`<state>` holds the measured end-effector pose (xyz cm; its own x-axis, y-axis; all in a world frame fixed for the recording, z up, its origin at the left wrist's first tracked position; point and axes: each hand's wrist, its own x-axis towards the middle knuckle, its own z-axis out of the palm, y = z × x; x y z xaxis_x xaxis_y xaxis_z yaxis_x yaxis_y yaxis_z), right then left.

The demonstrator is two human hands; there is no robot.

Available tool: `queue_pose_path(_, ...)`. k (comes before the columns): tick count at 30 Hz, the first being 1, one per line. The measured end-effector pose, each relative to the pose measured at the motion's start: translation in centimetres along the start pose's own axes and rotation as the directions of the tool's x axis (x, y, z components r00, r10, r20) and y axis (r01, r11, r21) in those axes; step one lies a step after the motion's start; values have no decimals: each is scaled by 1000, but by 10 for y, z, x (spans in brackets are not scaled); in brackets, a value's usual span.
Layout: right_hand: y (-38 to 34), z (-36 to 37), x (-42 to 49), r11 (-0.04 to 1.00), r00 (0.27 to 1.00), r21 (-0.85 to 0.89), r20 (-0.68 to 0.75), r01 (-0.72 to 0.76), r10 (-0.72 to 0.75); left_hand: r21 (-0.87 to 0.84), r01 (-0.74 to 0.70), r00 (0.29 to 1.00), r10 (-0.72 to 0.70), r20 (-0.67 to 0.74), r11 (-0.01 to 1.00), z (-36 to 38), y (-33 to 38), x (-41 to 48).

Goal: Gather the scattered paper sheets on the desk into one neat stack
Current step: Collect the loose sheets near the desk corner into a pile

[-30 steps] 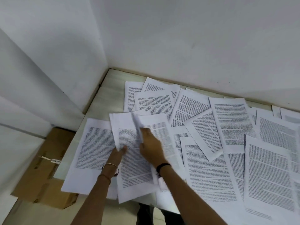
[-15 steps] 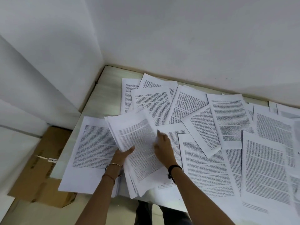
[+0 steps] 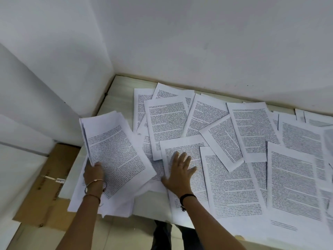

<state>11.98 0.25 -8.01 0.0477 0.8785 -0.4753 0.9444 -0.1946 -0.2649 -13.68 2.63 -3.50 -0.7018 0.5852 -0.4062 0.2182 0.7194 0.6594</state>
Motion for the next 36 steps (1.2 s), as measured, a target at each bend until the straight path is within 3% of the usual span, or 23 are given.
queue_pose_path(5,6,-11,3,988,996,-146,-79,-52,41,-10,32,997,-31,74,999,-2,-9,-9)
queue_pose_path(10,19,-65,22,983,961,183,-267,-19,68,-31,30,956,-19,293,999,11,-13,-25)
queue_pose_path(12,13,-83,27,974,946,228,-319,12,63,-6,29,939,-25,343,1000,20,-9,-31)
queue_pose_path(14,1,-93,27,985,953,162,-304,60,-8,-2,28,931,-25,364,1000,29,-3,-35)
queue_pose_path(16,-13,-101,24,994,982,1,-156,106,-104,24,-10,928,0,374,1000,37,1,-37)
queue_pose_path(19,-12,-94,25,977,955,-29,221,211,-199,36,-28,942,15,334,999,39,0,-36)
queue_pose_path(20,-7,-90,26,975,939,12,266,221,-217,40,-35,952,21,305,999,37,-1,-35)
queue_pose_path(26,25,-84,24,920,980,381,129,89,-149,64,-85,996,86,-21,994,13,-3,-34)
queue_pose_path(30,23,-83,15,897,956,420,182,138,-232,-22,-81,973,75,-217,996,1,7,-38)
queue_pose_path(33,22,-71,15,938,964,310,157,157,-213,-52,-91,972,77,-222,994,-2,12,-34)
queue_pose_path(36,23,-66,16,935,997,346,-31,77,-70,-70,-94,981,81,-175,993,-4,16,-30)
